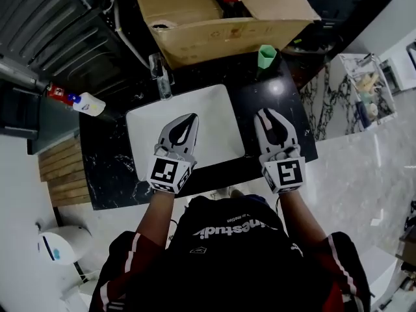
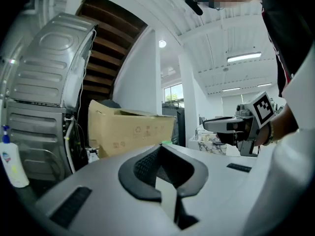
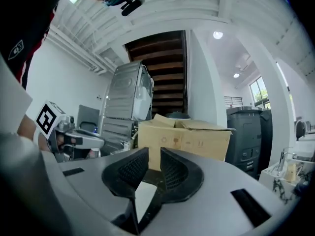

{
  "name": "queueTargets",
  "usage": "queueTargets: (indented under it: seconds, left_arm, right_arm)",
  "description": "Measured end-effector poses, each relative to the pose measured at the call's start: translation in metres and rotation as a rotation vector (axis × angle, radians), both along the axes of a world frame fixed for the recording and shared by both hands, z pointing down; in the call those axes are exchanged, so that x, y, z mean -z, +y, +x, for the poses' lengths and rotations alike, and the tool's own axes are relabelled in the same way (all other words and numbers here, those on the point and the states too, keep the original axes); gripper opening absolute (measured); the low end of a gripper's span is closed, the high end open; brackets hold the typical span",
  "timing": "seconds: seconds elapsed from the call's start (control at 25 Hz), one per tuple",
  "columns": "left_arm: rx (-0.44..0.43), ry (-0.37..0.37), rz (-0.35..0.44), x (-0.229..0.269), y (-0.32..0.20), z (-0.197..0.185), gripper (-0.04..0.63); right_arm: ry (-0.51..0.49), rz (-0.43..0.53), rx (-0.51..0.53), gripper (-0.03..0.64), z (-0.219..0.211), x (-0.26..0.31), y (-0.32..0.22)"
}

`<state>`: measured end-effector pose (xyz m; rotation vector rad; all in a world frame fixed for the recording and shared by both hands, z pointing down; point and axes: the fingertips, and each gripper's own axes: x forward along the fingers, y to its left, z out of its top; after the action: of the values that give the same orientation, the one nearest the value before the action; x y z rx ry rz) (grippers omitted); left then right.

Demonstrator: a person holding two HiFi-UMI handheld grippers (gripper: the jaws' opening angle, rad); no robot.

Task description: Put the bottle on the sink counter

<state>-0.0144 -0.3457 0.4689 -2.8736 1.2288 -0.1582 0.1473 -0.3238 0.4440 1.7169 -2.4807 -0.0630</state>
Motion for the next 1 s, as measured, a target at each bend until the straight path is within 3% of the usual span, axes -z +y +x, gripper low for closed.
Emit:
queueTargets:
  seconds: [0.44,0.68,1.0]
  left_arm:
    - [0.112,0.065,-0.027,0.05,0.079,-0.113,0.015]
    - [0.151,0.078,0.046,0.084,0.106,-0.136,0.015]
    - [0.198,0.112,0.084,0.112,0.12,-0.147,0.015]
  right_arm:
    - [-0.135,-0.002,0.173,0.049,-0.121,0.059,0.069]
    - [-0.134,-0.045,0.291,0.044,-0.156,0.08,0.083]
    - [-0.099,-0.017,0.394,0.041,-0.176,0.105,0.09]
